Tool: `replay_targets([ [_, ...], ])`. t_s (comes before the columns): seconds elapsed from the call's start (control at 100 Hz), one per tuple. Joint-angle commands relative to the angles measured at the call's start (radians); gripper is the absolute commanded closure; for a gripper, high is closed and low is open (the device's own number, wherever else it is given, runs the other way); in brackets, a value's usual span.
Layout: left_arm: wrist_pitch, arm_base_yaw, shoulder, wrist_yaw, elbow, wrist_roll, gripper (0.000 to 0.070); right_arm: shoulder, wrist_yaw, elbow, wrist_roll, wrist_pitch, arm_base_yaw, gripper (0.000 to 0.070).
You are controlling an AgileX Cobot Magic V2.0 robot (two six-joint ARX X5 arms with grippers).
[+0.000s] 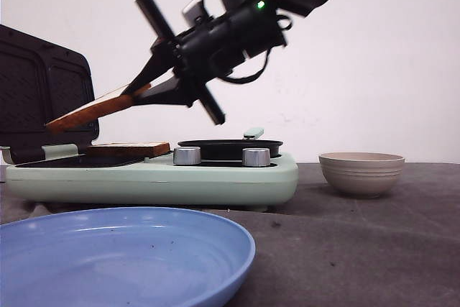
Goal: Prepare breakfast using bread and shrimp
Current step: 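Lift the bread with the right gripper toward the sandwich press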
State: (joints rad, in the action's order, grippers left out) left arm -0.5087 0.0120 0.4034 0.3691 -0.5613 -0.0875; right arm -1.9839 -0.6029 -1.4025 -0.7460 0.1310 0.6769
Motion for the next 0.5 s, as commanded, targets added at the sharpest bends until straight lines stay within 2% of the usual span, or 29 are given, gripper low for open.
replay_targets([
  [0.0,0.009,-0.001,0.0,-0.003,-0.005,0.016,0.0468,-0.042,0.003,-0.043,-0.006,0.011,0.018,0.0697],
  [0.49,0.015,-0.002,0.0,-0.003,-0.005,0.016,0.0468,-0.114,0.09,-0.078,-0.032,0.034,0.053,0.0697],
])
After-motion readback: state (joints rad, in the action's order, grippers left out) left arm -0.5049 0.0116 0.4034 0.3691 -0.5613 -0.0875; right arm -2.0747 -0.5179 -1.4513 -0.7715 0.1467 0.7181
